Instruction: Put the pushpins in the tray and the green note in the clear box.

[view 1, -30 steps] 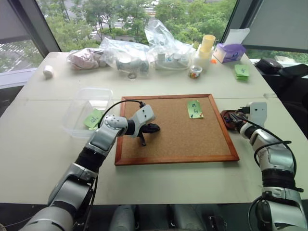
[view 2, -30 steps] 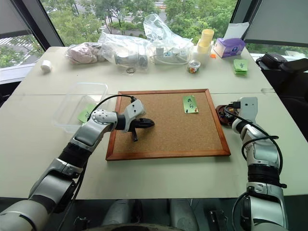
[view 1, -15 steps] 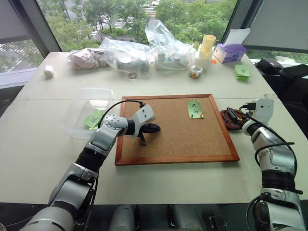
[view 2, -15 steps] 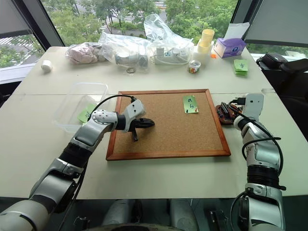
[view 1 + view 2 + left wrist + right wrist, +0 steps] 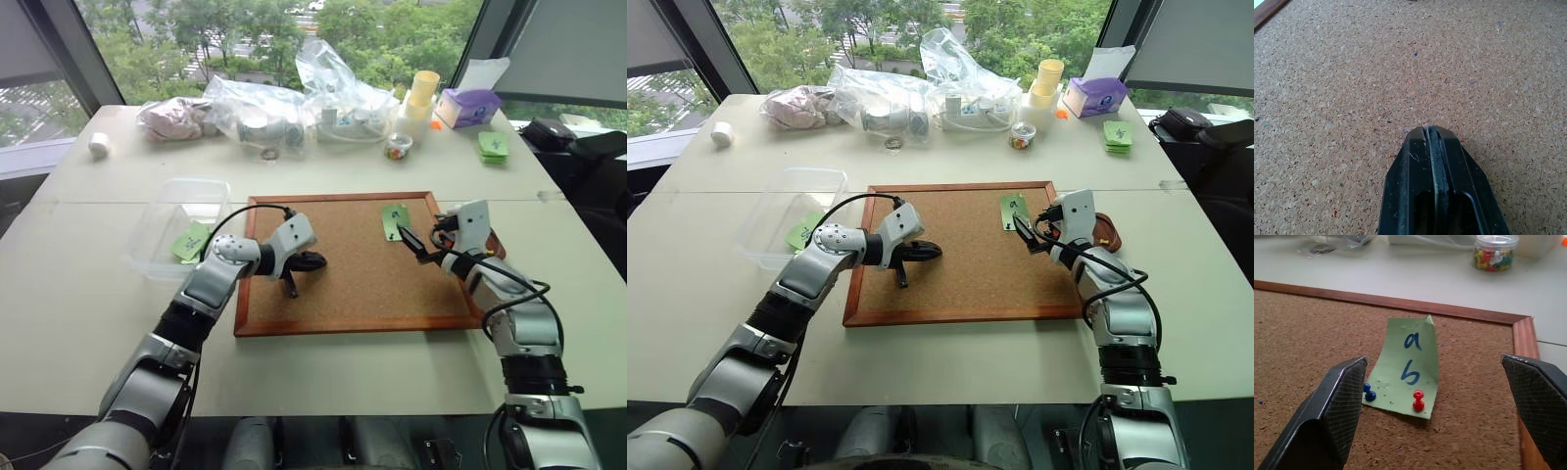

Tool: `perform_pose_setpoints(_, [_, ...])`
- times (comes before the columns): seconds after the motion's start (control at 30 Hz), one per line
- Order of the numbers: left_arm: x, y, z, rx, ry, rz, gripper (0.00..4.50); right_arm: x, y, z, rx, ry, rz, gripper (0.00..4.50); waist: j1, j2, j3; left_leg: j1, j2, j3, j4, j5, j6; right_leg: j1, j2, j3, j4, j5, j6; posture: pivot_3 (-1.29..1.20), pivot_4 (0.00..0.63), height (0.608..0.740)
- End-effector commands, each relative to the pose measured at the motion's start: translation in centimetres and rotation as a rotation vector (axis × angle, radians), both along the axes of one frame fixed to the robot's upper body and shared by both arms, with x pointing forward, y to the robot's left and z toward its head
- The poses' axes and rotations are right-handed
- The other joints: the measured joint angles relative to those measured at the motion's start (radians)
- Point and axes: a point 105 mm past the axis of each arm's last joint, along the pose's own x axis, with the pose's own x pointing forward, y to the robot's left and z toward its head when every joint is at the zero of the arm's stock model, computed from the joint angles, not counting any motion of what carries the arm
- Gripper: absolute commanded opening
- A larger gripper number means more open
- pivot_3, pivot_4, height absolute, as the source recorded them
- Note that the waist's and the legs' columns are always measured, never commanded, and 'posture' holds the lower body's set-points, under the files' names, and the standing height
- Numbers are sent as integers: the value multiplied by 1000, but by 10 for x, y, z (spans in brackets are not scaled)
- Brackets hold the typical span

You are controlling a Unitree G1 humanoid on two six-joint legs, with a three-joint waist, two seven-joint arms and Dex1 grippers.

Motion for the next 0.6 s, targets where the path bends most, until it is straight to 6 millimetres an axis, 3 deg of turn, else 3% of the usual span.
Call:
perform_pose_setpoints(0.03, [-4,2,-12,25,35,2,0,3,3,6,7,-28,7,4476,-1,0,0,0,0,0,0,0,0,0,0,0,0,0,0,0,150,738])
perform_pose_setpoints(0.3, [-4,3,-11,21,37,8,0,7,0,2,47,-16,-13,4476,-2,0,0,0,0,0,0,0,0,0,0,0,0,0,0,0,150,738])
perform_pose_setpoints(0.43, [-4,2,-11,19,36,8,0,10,1,1,49,-16,-12,3253,-2,0,0,0,0,0,0,0,0,0,0,0,0,0,0,0,150,738])
perform_pose_setpoints(0.6, [-5,2,-11,19,35,8,0,10,5,-1,52,-10,-2,678,-2,0,0,0,0,0,0,0,0,0,0,0,0,0,0,0,150,738])
